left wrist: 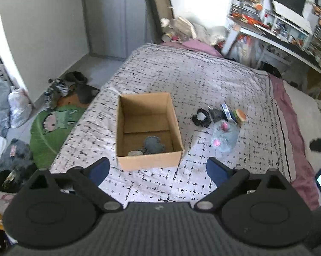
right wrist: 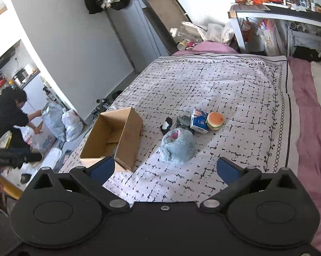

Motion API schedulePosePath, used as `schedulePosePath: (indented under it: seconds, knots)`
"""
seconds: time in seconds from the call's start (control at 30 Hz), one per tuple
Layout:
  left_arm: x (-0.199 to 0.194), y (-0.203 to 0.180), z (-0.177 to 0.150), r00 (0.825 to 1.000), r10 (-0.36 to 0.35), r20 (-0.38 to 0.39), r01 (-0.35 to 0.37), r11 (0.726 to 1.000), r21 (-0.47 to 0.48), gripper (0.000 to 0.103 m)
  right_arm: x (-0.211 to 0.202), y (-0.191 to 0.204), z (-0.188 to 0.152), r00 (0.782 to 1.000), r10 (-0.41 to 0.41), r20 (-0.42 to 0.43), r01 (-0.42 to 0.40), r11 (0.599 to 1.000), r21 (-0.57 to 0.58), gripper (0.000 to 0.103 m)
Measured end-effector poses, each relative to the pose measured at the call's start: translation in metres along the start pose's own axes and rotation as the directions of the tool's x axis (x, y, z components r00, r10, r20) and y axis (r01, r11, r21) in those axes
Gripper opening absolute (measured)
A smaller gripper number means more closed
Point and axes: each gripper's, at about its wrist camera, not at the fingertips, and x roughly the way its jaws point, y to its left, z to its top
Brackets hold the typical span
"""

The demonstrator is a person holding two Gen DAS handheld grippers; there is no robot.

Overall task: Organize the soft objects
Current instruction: 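Withdraw both tools from the box back toward the remaining items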

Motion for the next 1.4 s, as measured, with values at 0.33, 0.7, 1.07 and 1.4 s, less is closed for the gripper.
schedulePosePath:
  seconds: [0.33, 0.7, 1.07, 1.4]
  knots:
    - [-0.01, -0.038, 0.009, 0.999, -0.014, 0.051, 0.008, 0.995, 0.097, 0.103, -0.018, -0.024, -0.003, 0.998, -0.056, 0.037, 0.056, 0.998, -0.005, 0.103]
    - [0.03, -0.064, 0.023, 0.987, -0.147, 0.063, 0.133, 0.974, 0.182, 0.103, -0.007, -0.035, -0.012, 0.992, -0.114, 0.05, 0.111, 0.992, 0.062, 0.103]
    - [0.094, -0.065, 0.035, 0.983, -0.181, 0.036, 0.171, 0.965, 0.199, 0.103, 0.024, -0.05, -0.006, 0.976, -0.215, 0.039, 0.211, 0.973, 0.098, 0.103]
    - [0.138, -0.068, 0.047, 0.973, -0.229, 0.013, 0.221, 0.949, 0.225, 0.103, 0.072, -0.046, 0.003, 0.972, -0.233, -0.023, 0.234, 0.968, 0.093, 0.103]
